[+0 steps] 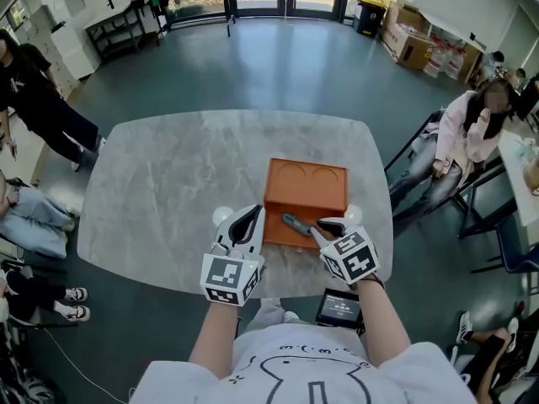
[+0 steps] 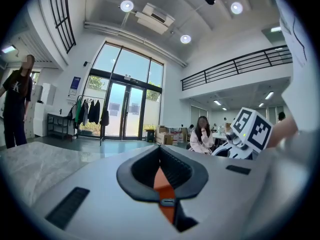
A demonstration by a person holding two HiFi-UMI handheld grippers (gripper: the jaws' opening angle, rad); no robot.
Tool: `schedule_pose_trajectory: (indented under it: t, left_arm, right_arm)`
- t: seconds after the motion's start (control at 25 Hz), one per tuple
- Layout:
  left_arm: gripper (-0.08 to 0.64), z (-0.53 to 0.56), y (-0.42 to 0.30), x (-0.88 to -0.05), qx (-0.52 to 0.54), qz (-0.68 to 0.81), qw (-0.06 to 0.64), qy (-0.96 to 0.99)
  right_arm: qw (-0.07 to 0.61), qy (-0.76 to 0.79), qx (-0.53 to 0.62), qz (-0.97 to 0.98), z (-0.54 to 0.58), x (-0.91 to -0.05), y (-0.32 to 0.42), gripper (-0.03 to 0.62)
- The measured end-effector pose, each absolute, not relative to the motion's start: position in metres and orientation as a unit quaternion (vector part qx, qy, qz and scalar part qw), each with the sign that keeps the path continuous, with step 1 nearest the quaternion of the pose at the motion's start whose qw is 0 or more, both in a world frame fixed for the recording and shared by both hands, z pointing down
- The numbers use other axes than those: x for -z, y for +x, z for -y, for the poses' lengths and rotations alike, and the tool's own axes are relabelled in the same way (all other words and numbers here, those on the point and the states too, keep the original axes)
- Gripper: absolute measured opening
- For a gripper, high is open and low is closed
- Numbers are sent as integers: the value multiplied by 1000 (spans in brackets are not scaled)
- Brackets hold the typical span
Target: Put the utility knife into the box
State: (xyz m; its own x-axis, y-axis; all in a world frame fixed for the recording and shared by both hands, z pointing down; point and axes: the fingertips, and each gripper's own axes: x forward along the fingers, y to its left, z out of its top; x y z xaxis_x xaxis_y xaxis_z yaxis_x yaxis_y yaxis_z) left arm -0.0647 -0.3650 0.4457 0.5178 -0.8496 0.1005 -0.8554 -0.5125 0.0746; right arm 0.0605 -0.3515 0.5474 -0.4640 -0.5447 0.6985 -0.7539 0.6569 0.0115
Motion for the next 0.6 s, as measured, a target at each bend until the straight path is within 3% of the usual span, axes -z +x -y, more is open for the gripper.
schedule_pose_trajectory:
  t: [0.24, 0.6]
  left_arm:
    - [15, 339, -50, -424, -19, 497, 39, 867]
    - [15, 303, -39, -398, -10, 500, 5, 866]
  right_arm:
    - [268, 403, -124, 866, 327, -499, 69, 12]
    - [129, 445, -68, 883, 295, -423, 79, 8]
